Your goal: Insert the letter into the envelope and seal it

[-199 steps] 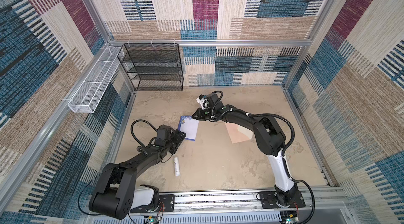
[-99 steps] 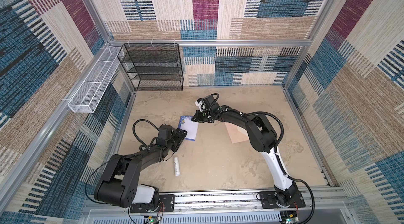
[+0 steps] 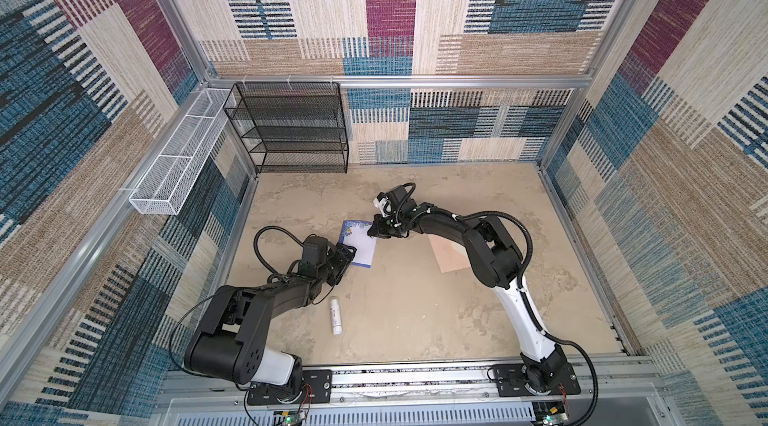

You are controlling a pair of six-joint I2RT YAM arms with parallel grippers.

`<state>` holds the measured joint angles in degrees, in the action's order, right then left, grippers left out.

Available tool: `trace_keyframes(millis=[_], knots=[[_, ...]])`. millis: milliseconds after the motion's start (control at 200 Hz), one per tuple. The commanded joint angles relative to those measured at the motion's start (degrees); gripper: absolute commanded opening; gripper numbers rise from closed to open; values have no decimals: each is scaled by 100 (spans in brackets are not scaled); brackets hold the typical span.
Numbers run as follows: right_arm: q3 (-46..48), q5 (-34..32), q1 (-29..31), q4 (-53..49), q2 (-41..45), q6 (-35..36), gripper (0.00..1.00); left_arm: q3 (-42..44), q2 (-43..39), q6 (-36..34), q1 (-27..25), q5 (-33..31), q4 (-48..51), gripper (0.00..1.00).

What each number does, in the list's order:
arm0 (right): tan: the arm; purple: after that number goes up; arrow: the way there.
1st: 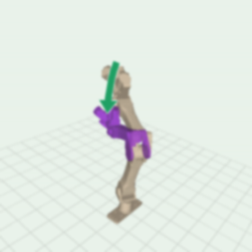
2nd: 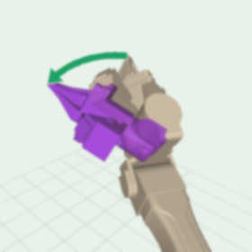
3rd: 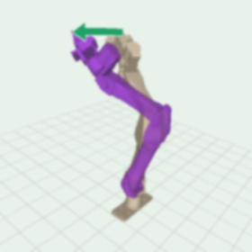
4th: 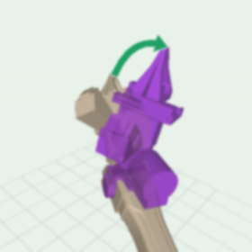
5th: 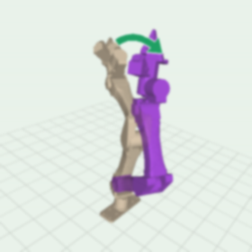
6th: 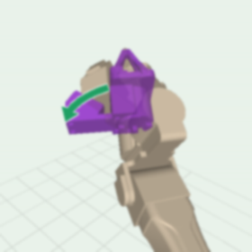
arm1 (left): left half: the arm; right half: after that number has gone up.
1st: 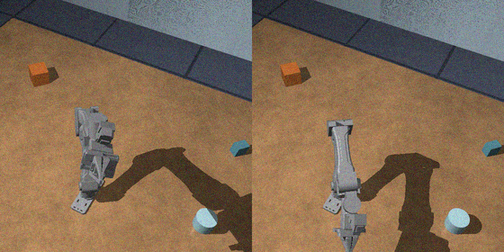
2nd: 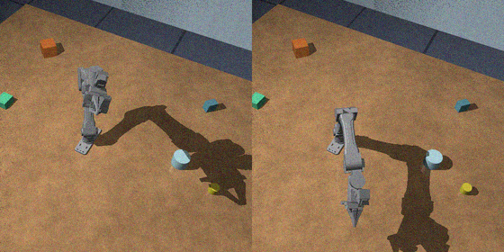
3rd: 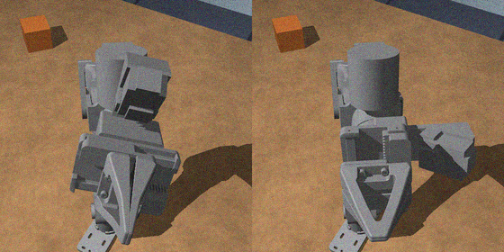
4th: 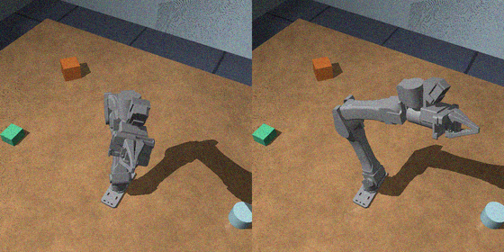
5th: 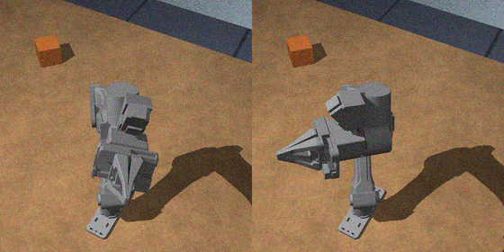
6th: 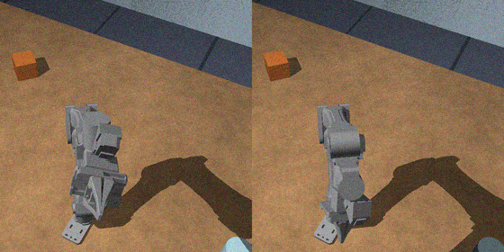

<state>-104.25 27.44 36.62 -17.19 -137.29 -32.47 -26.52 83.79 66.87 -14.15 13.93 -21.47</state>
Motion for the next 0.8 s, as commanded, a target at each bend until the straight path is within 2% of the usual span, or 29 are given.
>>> trace_keyframes(millis=[0,286,651,706,796], knots=[[54,-103,-11,-25,-43,55,2,24,71,65,0,-22,272,72],[133,-114,-21,-66,-113,74,0,11,165,76,5,-31,137,66],[223,-64,-23,-79,-91,118,0,-2,425,199,0,55,-313,50],[244,-69,-15,-72,-83,118,0,-2,422,212,0,65,-318,52],[279,-71,-18,-67,-73,135,0,-1,349,265,0,142,-289,67]])
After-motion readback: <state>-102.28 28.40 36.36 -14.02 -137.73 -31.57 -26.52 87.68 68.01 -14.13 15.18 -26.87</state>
